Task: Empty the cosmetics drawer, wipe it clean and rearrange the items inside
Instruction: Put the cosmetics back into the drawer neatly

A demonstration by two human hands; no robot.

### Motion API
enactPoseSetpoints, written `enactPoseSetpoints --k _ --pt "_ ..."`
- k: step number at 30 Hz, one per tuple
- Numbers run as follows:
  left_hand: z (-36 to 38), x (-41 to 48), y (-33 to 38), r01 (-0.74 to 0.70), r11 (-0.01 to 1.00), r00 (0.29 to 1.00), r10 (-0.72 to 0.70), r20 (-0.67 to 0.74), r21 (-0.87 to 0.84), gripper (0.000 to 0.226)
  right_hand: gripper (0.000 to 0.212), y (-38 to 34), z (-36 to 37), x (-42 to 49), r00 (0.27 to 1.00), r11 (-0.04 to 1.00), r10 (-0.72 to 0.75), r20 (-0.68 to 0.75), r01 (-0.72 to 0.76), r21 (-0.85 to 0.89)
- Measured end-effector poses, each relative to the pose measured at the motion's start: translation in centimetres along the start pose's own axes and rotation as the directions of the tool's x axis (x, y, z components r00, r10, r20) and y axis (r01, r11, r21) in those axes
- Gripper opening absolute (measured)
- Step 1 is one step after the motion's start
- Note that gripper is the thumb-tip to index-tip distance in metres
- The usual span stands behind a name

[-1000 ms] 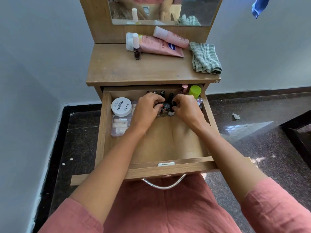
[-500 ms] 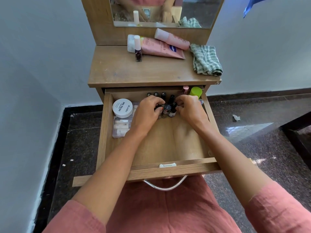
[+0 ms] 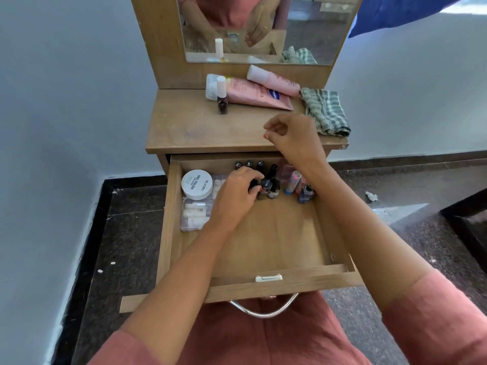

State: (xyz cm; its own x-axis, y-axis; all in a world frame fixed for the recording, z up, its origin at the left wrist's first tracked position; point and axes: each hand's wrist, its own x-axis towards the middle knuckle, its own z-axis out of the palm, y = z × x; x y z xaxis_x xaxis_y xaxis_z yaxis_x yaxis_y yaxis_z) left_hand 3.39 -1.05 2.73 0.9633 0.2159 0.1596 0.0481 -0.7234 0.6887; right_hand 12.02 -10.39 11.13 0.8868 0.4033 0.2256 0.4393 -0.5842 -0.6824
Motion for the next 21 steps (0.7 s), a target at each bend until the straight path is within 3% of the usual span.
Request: enactPoseSetpoints --k 13,21 --pt "0.2 0.2 -0.1 0.015 1.000 1.000 -0.015 0.028 -0.002 0.027 0.039 -5.1 5.2 8.3 0.992 0.990 -0.112 -0.060 0.116 0.075" --pt "0.2 0.2 -0.2 0.025 1.000 0.999 -0.025 0.025 -0.001 0.027 0.027 -4.9 5.6 9.3 0.990 0.991 -0.133 -0.039 0.134 0.025"
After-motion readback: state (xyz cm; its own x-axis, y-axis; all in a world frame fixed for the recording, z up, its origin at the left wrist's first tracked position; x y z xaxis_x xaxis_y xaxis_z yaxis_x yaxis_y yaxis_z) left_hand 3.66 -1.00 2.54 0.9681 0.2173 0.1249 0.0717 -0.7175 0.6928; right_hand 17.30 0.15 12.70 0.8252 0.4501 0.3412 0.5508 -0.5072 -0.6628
